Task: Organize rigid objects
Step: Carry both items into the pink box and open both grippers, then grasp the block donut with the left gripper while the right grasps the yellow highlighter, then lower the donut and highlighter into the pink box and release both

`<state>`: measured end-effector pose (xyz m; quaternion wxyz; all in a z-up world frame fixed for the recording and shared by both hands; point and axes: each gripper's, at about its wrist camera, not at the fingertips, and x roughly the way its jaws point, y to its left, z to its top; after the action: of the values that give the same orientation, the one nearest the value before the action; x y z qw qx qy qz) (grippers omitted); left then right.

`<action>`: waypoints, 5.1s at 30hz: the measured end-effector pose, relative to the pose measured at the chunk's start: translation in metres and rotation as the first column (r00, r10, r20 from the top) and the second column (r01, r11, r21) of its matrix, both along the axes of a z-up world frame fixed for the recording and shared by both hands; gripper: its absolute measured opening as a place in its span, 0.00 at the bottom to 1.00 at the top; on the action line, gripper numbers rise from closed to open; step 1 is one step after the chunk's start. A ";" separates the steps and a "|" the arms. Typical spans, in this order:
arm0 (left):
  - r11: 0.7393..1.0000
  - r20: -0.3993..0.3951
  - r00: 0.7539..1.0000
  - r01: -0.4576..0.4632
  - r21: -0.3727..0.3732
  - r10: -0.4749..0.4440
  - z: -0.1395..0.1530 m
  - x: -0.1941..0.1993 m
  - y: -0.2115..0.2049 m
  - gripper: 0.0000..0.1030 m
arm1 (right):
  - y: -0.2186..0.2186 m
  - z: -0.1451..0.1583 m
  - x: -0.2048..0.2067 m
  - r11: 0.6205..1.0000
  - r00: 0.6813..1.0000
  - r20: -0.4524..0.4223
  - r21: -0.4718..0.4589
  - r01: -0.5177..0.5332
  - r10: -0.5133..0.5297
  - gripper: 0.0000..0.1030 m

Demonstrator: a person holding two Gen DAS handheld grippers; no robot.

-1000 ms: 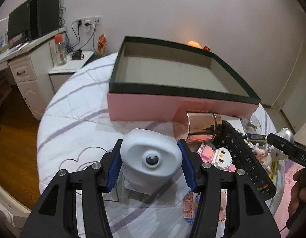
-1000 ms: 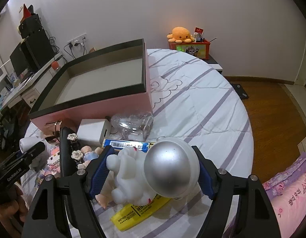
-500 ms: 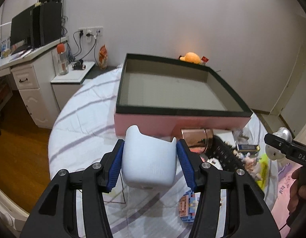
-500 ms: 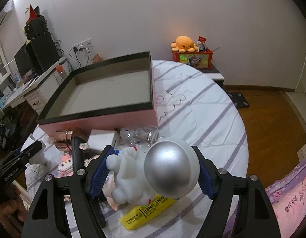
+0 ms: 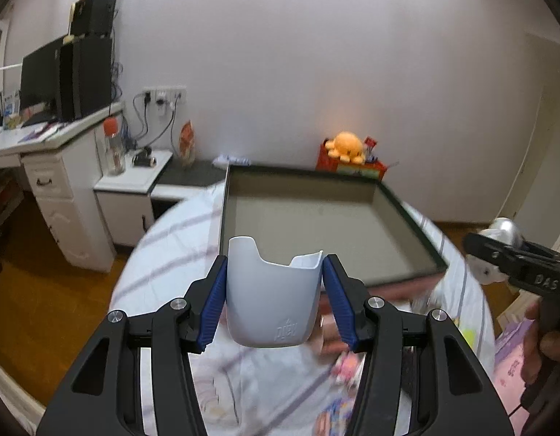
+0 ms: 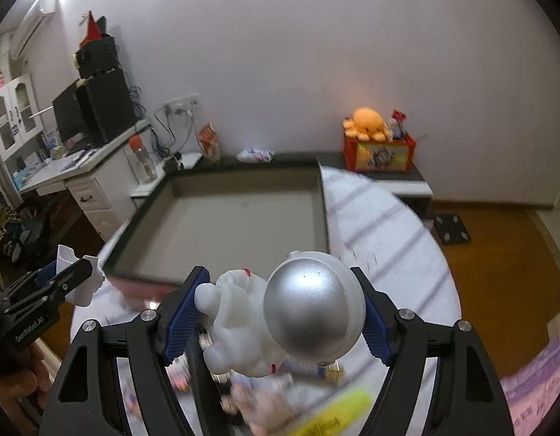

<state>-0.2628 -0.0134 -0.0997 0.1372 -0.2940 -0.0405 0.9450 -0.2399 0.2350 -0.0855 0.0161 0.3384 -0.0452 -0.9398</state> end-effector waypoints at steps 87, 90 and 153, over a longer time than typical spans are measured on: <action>0.987 0.047 0.999 -0.018 -0.158 0.026 -0.031 0.130 0.053 1.00 | 0.021 -0.045 0.139 0.990 0.982 0.127 0.025 0.140 -0.142 0.84; 0.985 0.097 0.995 0.017 -0.173 0.000 -0.054 0.120 0.066 1.00 | 0.023 -0.060 0.131 0.987 0.973 0.169 0.034 0.156 -0.160 0.84; 0.997 0.135 0.990 0.043 -0.060 -0.035 -0.076 0.079 0.032 0.54 | 0.044 -0.113 0.080 0.985 0.952 0.281 -0.080 0.152 -0.124 0.14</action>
<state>-0.1837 0.0188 -0.1758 0.1434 -0.3616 -0.0141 0.9211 -0.1600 0.2791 -0.1981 -0.0389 0.4605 -0.1180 -0.8789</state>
